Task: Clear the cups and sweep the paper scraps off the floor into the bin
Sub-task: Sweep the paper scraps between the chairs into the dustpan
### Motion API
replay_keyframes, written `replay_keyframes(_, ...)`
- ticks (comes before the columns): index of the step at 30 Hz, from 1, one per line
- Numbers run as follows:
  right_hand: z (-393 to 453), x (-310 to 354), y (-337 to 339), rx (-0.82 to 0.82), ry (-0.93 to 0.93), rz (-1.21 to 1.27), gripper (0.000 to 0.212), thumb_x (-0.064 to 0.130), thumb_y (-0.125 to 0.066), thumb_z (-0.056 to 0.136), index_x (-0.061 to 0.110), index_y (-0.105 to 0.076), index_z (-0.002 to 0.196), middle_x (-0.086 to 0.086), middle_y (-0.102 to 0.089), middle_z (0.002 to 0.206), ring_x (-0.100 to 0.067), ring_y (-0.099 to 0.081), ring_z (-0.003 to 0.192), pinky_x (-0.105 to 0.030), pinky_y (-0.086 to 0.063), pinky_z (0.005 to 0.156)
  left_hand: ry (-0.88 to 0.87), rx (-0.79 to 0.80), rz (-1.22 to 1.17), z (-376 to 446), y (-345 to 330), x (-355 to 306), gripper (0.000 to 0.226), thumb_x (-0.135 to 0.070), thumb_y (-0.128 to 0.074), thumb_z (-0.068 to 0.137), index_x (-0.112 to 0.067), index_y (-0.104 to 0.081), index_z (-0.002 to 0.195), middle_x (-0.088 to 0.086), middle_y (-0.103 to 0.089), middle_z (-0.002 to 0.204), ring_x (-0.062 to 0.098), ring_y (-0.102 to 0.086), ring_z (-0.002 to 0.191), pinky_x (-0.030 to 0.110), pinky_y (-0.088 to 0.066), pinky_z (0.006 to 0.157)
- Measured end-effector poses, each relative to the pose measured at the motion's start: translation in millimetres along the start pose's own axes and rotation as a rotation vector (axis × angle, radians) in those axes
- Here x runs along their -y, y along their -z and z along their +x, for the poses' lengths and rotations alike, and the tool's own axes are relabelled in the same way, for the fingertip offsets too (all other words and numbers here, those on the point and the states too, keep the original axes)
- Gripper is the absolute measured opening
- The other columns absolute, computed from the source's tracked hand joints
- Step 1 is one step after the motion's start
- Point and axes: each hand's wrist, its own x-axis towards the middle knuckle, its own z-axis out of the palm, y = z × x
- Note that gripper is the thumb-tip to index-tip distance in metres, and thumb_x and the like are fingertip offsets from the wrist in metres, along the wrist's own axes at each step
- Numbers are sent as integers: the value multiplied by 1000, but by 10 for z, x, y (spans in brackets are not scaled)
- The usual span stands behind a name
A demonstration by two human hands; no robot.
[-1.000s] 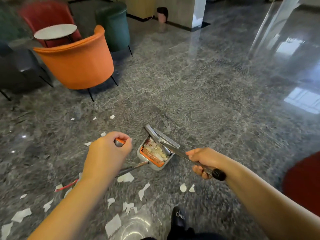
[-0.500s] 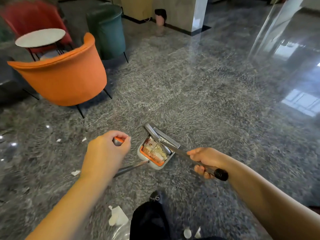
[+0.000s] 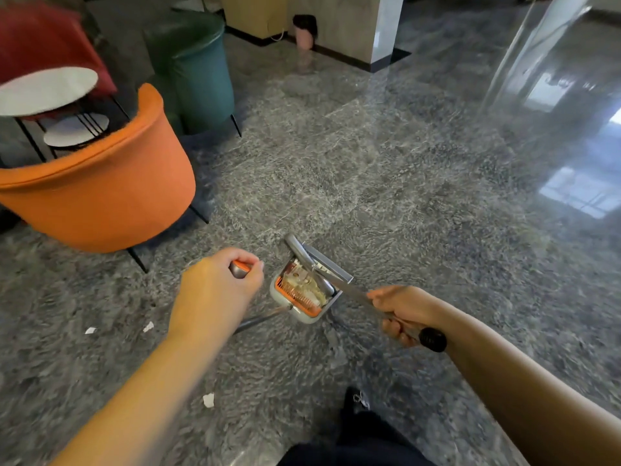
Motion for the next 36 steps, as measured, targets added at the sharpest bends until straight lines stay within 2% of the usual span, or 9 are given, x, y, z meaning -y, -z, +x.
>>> replay_keyframes(4,607,632,242,23,-6,-23,38,12,-23,103,13,-41,137,-5,-35,60,-6,-34,30,-10,-28,36,-16,-12,10,858,-190,-76,7,-31,-68,89,-26,-70,84,-13,-67,73,6,-59,66,28,-46,59)
replay_keyframes(8,1229,1370,597,30,-22,-5,39,11,-25,101,16,-46,133,-4,-35,59,-6,-33,31,-10,-27,36,-7,-23,25,1793,-445,-223,7,-31,-68,88,-27,-70,83,-13,-66,71,6,-56,60,26,-39,54)
replay_keyframes(14,1960,2459,1060,28,-31,2,37,12,-26,101,11,-46,132,-4,-34,61,-7,-35,29,-11,-28,35,37,-46,24,3046,-663,-537,8,-31,-68,88,-26,-71,84,-12,-67,70,5,-58,59,24,-39,54)
replay_keyframes(19,2491,3248,1387,23,-18,8,35,12,-30,100,18,-52,126,-4,-37,59,-6,-35,31,-11,-26,37,34,-56,31,4036,-788,-705,8,-31,-68,89,-26,-72,84,-12,-65,65,4,-54,53,21,-36,50)
replay_keyframes(22,2887,3690,1556,20,-9,35,32,15,-33,101,18,-52,126,-3,-38,59,-6,-37,31,-12,-27,36,20,-74,41,4688,-903,-744,6,-31,-69,87,-26,-72,84,-13,-66,69,2,-58,62,19,-39,54)
replay_keyframes(26,3472,4359,1749,6,-9,73,32,20,-38,100,15,-51,128,-1,-39,54,-6,-37,32,-12,-29,34,8,-77,53,5673,-1083,-761,6,-31,-69,86,-27,-72,82,-16,-66,72,1,-59,68,23,-43,60)
replay_keyframes(31,4157,5226,1954,2,-39,145,28,21,-37,101,14,-50,125,-3,-40,55,-6,-37,30,-12,-28,33,6,-36,58,6884,-1220,-825,7,-32,-68,86,-27,-73,84,-9,-71,77,14,-64,75,32,-53,70)
replay_keyframes(34,4489,5704,2099,18,-52,194,26,24,-40,101,17,-49,124,-3,-40,54,-6,-37,30,-12,-29,33,-30,-23,65,7527,-1265,-928,6,-30,-69,86,-26,-73,84,-10,-70,76,14,-65,75,31,-52,72)
replay_keyframes(36,4718,6019,2214,20,-61,222,32,23,-40,101,13,-47,131,-4,-38,58,-6,-37,29,-12,-29,32,-32,-17,71,7943,-1320,-998,7,-30,-68,86,-25,-73,85,-9,-70,77,14,-64,76,31,-52,72)
